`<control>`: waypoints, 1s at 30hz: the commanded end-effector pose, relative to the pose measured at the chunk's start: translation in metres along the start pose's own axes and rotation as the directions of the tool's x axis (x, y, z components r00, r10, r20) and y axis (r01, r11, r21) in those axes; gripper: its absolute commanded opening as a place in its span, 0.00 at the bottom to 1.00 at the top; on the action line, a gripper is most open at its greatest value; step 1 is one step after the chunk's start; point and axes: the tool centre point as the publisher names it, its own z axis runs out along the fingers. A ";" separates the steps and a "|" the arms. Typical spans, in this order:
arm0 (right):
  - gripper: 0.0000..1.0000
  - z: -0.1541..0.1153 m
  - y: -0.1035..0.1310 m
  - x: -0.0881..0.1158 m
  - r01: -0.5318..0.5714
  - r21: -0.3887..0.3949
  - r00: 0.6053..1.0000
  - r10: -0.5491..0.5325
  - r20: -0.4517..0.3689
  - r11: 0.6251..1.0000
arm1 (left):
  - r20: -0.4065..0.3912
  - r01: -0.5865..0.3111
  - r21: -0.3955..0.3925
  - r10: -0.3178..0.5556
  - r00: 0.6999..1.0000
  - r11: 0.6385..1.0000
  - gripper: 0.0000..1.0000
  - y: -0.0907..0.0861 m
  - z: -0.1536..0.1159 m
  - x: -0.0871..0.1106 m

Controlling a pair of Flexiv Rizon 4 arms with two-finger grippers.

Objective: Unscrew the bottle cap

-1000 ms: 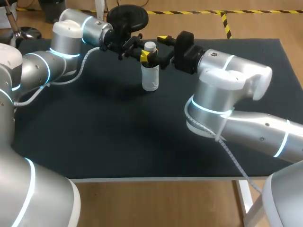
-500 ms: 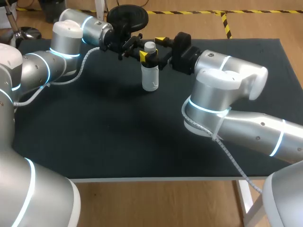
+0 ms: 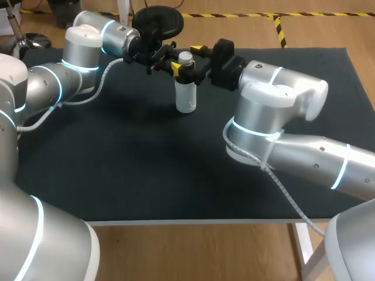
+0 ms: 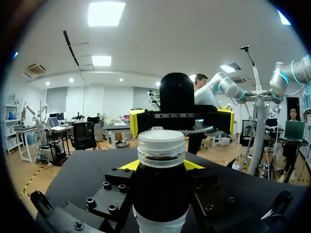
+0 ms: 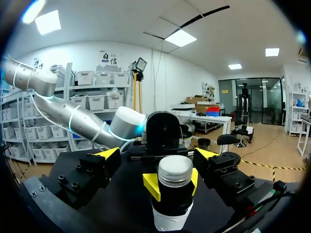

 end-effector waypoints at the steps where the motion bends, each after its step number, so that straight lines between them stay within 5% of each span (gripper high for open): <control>1: 1.00 0.005 -0.002 -0.003 -0.003 -0.003 1.000 0.003 -0.005 1.000 | -0.098 0.001 0.006 0.000 0.995 1.000 0.00 0.003 -0.003 -0.007; 21: 1.00 0.013 -0.005 -0.009 -0.015 -0.010 1.000 0.015 -0.009 1.000 | -0.098 0.001 0.006 0.000 0.995 1.000 0.00 0.003 -0.003 -0.007; 22: 0.94 0.013 -0.005 -0.010 -0.016 -0.010 1.000 0.015 -0.009 1.000 | -0.098 0.001 0.006 0.000 0.995 1.000 0.00 0.003 -0.003 -0.007; 24: 0.55 0.013 -0.005 -0.010 -0.016 -0.010 1.000 0.016 -0.009 1.000 | -0.098 0.001 0.006 0.000 0.995 1.000 0.00 0.003 -0.003 -0.007; 30: 0.40 0.013 -0.005 -0.013 -0.020 -0.012 1.000 0.020 -0.008 1.000 | -0.098 0.001 0.006 0.000 0.995 1.000 0.00 0.003 -0.003 -0.007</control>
